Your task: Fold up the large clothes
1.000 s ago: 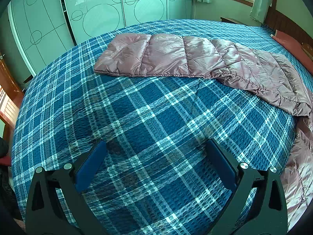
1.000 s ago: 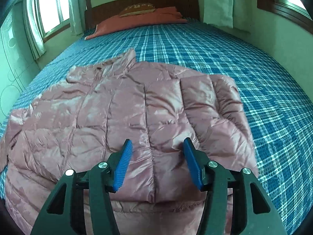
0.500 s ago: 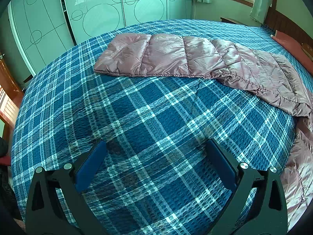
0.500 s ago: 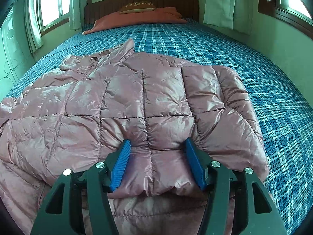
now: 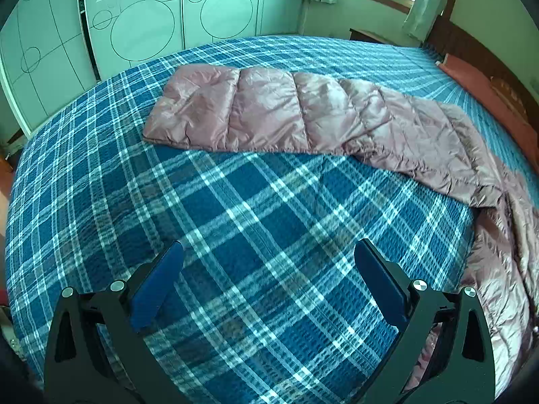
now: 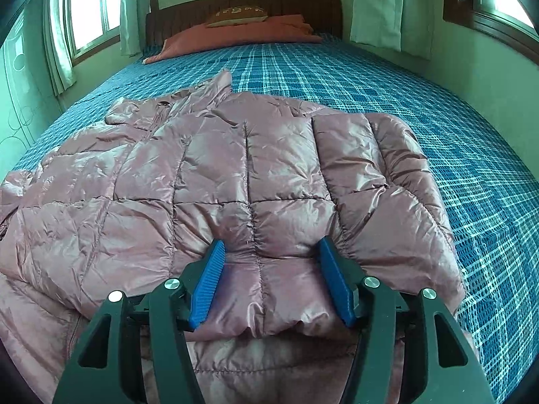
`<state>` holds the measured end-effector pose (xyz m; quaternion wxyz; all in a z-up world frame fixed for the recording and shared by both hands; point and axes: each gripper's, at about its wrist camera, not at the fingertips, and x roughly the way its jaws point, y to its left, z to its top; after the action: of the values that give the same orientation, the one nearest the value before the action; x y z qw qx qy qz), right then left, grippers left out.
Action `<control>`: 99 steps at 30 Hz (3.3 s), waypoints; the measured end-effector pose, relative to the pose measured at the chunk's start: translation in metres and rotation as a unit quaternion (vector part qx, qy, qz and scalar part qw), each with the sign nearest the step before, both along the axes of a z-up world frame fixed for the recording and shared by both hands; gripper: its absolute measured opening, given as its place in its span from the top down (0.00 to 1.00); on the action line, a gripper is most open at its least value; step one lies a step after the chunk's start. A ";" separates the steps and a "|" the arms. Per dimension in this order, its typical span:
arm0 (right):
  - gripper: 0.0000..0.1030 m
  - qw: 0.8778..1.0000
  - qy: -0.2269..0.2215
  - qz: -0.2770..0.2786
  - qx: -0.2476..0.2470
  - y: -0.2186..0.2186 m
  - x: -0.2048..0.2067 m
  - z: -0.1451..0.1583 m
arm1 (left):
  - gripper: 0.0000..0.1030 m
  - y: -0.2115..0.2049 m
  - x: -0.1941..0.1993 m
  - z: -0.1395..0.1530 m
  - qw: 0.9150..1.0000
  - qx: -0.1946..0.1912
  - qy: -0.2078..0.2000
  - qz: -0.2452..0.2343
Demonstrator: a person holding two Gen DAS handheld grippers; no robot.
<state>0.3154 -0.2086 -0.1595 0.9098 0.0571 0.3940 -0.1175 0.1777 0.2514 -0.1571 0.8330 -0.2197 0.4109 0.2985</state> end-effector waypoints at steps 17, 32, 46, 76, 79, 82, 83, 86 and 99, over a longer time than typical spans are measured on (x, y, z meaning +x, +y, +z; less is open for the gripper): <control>0.43 1.000 -0.001 0.000 -0.005 0.000 0.000 0.000 | 0.70 0.150 0.014 -0.009 0.974 -0.138 -0.169 0.061; 0.43 1.000 -0.004 0.001 0.000 0.000 -0.001 0.001 | 0.92 -0.008 0.098 0.049 0.981 0.022 -0.142 -0.128; 0.42 1.000 -0.007 0.002 0.006 -0.001 -0.001 0.001 | 0.92 -0.278 0.183 0.041 0.918 0.071 -0.113 -0.374; 0.39 0.997 -0.032 0.059 0.047 0.071 0.009 0.043 | 0.48 -0.235 0.135 0.050 0.929 0.106 -0.087 -0.345; 0.39 0.995 -0.033 0.075 0.059 0.092 0.020 0.047 | 0.48 -0.205 0.138 0.047 0.939 0.108 -0.083 -0.317; 0.39 0.993 -0.029 0.084 0.083 0.106 0.031 0.046 | 0.48 -0.178 0.142 0.044 0.946 0.112 -0.082 -0.294; 0.39 0.992 -0.025 0.087 0.091 0.110 0.033 0.043 | 0.48 -0.171 0.144 0.043 0.948 0.111 -0.081 -0.288; 0.39 0.990 0.003 0.095 0.100 0.123 0.048 0.029 | 0.48 -0.158 0.149 0.039 0.951 0.110 -0.075 -0.278; 0.91 0.996 -0.022 0.076 0.042 0.074 0.022 0.052 | 0.46 -0.155 0.162 0.031 0.952 0.110 -0.068 -0.278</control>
<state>0.3369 -0.1348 -0.1078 0.9211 0.0681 0.3821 -0.0304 0.3395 0.0962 -0.1257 0.9280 -0.0236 0.3625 0.0825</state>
